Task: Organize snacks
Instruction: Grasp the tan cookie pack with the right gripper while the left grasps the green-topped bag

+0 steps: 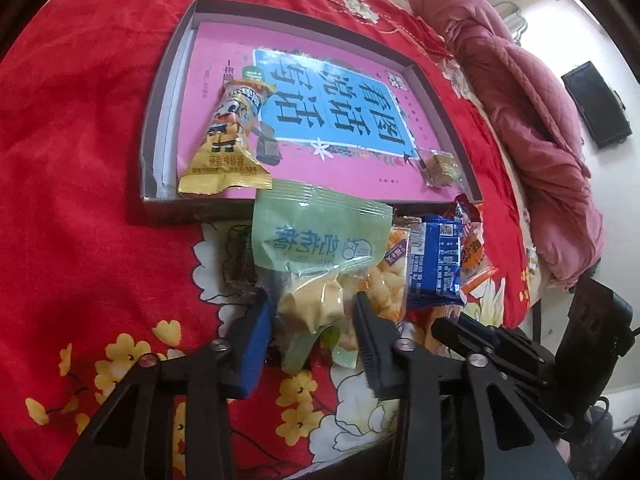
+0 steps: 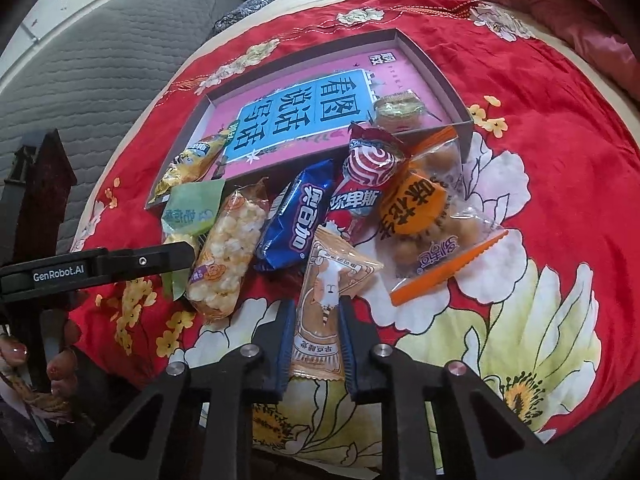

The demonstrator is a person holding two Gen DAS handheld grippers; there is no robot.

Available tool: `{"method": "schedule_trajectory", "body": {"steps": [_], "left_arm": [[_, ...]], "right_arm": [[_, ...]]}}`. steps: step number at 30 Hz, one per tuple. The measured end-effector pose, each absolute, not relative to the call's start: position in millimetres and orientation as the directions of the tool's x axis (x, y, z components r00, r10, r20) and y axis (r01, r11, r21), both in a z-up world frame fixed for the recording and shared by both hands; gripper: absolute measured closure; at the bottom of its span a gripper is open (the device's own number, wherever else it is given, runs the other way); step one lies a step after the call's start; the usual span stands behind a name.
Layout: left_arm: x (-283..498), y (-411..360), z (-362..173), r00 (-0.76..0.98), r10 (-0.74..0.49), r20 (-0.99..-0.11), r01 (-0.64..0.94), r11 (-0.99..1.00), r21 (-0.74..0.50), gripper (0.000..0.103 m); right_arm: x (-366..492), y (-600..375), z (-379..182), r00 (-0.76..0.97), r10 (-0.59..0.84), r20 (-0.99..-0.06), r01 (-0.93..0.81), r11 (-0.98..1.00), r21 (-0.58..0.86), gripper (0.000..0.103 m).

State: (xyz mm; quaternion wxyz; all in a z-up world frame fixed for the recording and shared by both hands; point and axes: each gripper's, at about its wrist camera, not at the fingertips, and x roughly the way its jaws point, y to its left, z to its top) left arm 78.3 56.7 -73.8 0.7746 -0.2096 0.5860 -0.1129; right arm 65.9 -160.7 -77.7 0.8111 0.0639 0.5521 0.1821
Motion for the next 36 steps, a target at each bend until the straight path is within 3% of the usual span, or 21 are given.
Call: {"method": "schedule_trajectory", "body": {"steps": [19,29,34,36], "left_arm": [[73.8,56.7,-52.2,0.300,-0.436,-0.849,-0.026,0.885,-0.464,0.067],[75.7,59.8,-49.6,0.320,-0.437,-0.841,-0.030,0.882,-0.470,0.067],[75.9,54.3,-48.2,0.319,-0.441,-0.839,-0.013,0.883,-0.469,0.067],[75.9,53.6,-47.6,0.321,-0.443,-0.837,-0.010,0.882,-0.470,0.067]], "right_arm": [[60.5,-172.9,-61.1,0.353,0.370,-0.859,-0.219,0.926,0.309,0.084],[66.9,-172.2,-78.1,0.296,0.381,-0.876,-0.187,0.922,0.338,0.084],[71.3,-165.5,-85.7,0.273,0.366,-0.890,-0.191,0.927,0.323,0.065],[72.8,-162.4,-90.5,0.262,0.361,-0.895,-0.189,0.929,0.319,0.065]]}}
